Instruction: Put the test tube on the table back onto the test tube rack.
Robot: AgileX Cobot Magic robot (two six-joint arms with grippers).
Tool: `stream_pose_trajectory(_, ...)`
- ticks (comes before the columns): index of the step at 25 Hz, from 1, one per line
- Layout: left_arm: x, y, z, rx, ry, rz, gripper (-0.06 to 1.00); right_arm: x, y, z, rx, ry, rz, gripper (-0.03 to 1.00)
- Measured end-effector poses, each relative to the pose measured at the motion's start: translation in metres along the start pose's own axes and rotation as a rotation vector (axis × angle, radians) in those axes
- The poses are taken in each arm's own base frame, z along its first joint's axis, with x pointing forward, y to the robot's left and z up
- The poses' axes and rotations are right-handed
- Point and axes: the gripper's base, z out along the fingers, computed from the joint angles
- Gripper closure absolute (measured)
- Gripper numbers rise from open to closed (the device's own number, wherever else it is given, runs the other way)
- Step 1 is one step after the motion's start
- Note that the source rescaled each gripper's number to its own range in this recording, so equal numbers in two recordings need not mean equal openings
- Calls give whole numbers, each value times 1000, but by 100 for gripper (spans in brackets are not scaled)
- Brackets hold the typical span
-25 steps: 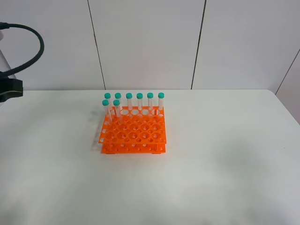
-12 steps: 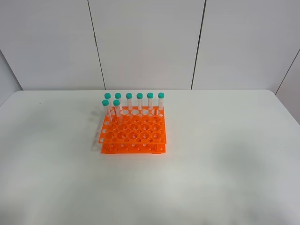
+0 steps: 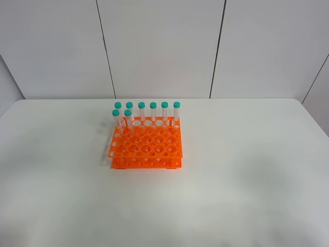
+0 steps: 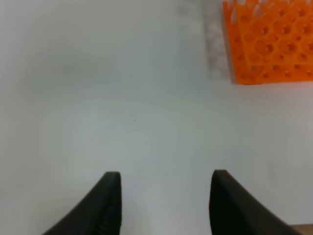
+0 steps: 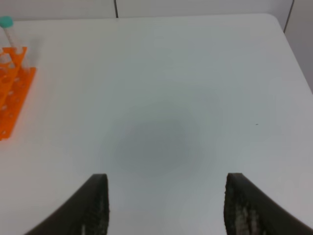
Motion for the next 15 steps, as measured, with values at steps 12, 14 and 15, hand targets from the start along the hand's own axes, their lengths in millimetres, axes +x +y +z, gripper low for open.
stream_pose_trajectory(12, 46, -4, 3, 39, -37, -13, 52, 0, 0, 0, 0, 0, 0, 21)
stream_pose_trajectory(14, 50, -4, 4, 40, -37, -13, 52, 0, 0, 0, 0, 0, 0, 21)
stream_pose_trajectory(15, 51, -4, 5, 40, -32, -13, 52, 0, 0, 0, 0, 0, 0, 21)
